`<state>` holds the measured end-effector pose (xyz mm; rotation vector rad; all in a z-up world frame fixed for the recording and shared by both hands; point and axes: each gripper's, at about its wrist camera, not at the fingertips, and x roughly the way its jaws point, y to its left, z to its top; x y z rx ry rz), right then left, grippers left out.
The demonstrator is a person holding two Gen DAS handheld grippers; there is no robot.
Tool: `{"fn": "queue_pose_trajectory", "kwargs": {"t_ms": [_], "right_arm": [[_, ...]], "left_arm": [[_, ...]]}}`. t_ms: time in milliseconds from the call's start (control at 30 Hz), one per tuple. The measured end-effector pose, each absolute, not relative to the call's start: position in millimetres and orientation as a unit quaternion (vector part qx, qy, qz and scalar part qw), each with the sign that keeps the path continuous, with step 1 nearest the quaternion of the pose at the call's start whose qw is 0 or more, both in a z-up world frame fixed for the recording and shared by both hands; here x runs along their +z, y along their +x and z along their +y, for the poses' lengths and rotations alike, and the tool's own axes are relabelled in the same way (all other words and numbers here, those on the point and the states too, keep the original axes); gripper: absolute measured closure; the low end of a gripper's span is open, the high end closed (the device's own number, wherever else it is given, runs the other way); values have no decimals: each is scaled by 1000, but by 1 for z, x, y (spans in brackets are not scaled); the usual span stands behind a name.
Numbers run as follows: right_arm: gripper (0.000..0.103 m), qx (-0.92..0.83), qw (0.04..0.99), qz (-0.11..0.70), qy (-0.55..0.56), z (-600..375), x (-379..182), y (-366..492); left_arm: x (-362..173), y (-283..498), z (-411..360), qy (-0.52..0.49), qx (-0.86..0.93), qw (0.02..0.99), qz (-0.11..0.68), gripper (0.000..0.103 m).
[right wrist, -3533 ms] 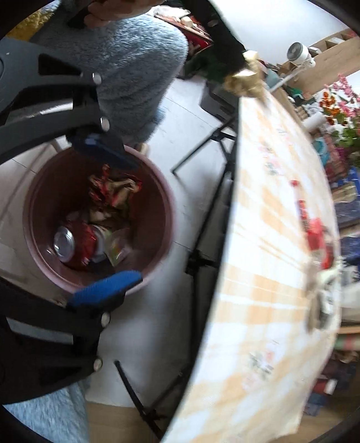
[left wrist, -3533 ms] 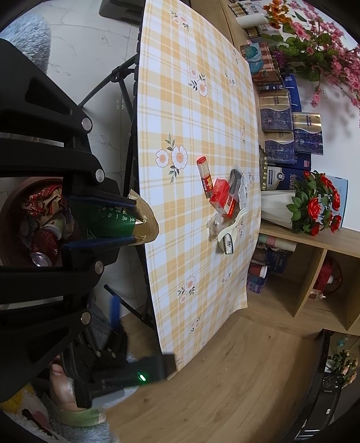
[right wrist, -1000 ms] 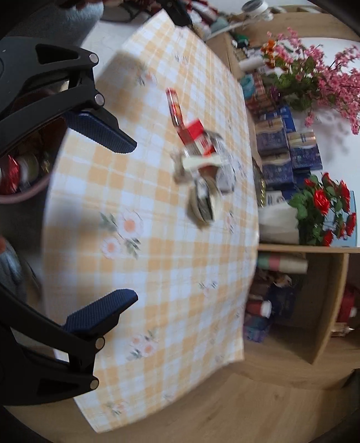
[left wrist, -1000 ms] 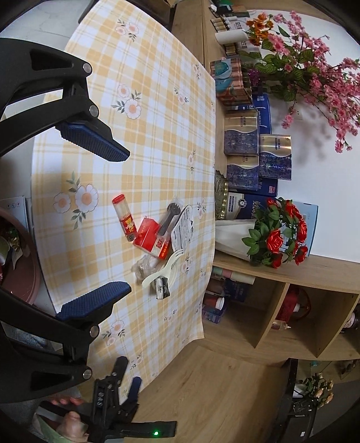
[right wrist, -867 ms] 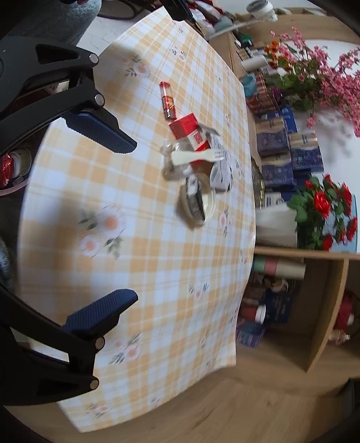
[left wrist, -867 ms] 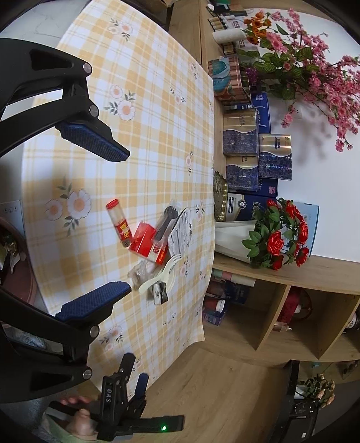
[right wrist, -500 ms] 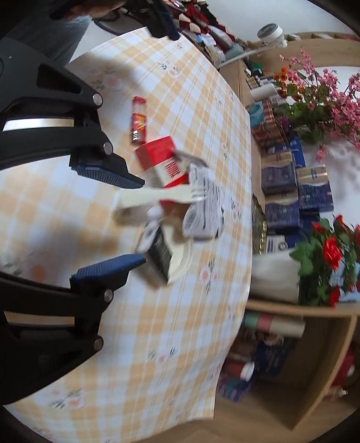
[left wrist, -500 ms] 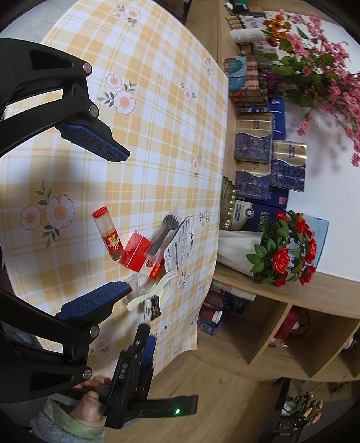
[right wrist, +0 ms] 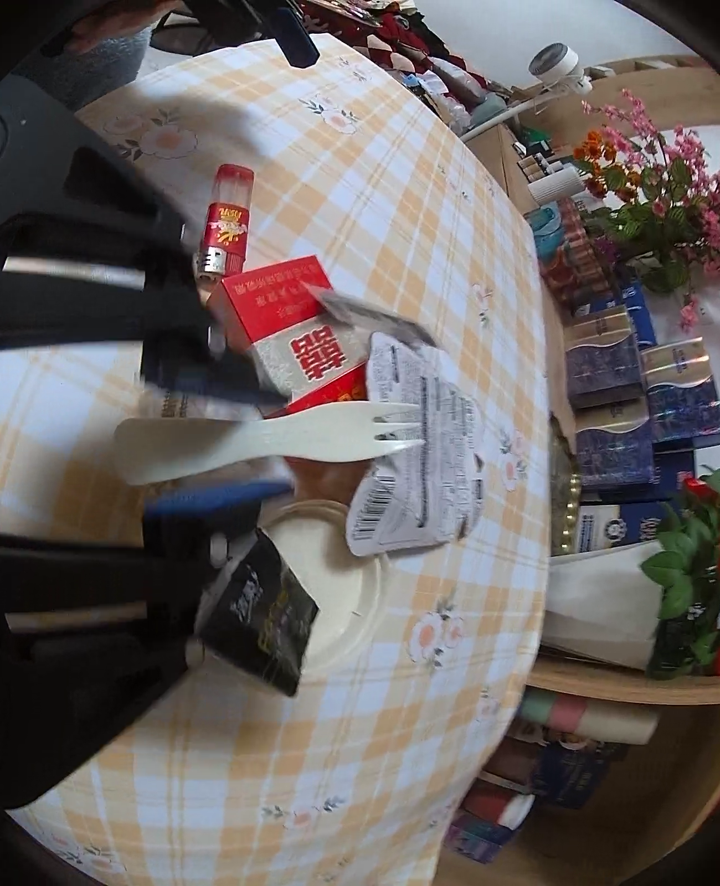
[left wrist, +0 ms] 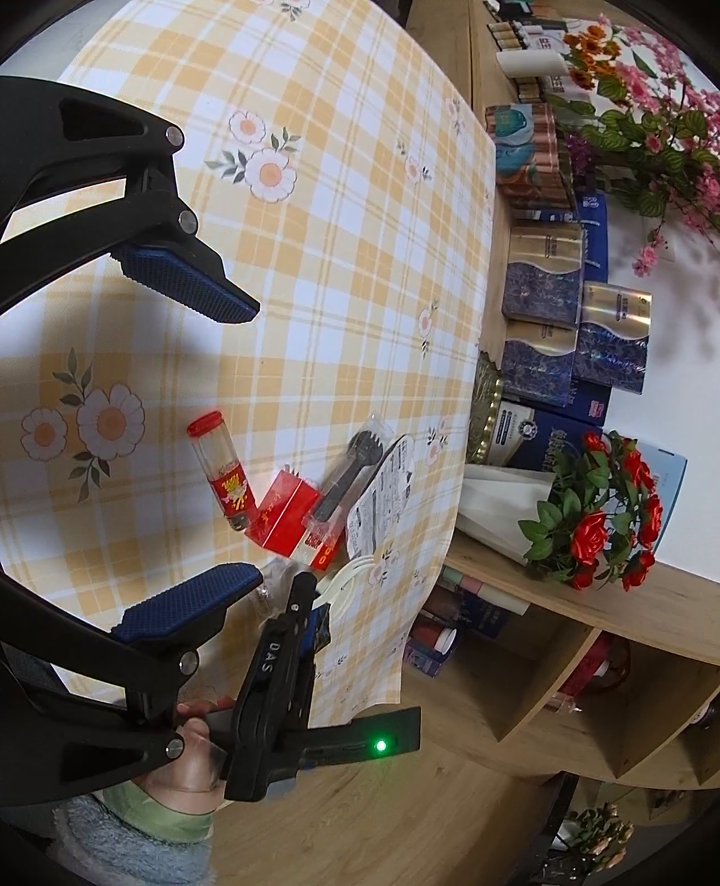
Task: Collect trash
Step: 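Grasp the white plastic fork with the right gripper and lift it, then grasp the clear plastic wrapper with the left gripper and lift it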
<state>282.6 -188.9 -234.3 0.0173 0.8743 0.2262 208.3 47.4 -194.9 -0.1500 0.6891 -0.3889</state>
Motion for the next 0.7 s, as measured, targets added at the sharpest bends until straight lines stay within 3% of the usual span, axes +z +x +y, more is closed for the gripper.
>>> {"fn": "queue_pose_trajectory", "kwargs": {"t_ms": [333,433,533,700], "right_arm": [[84,111,923,349,119,-226,-205,249],[84,106,926,341,125,-233,-204,242],[84,100,932,327,121,-237,-204,236],[84,102,938,302,137,-247,-203,231]], "left_arm": [[-192,240,12,-69,-236,897,367,25],[-196,260,-1,-96,-243,885,386,33],[-200,284,-5,-149,-239,869,407,53],[-210,323,4,-247,-213,839,435,58]]}}
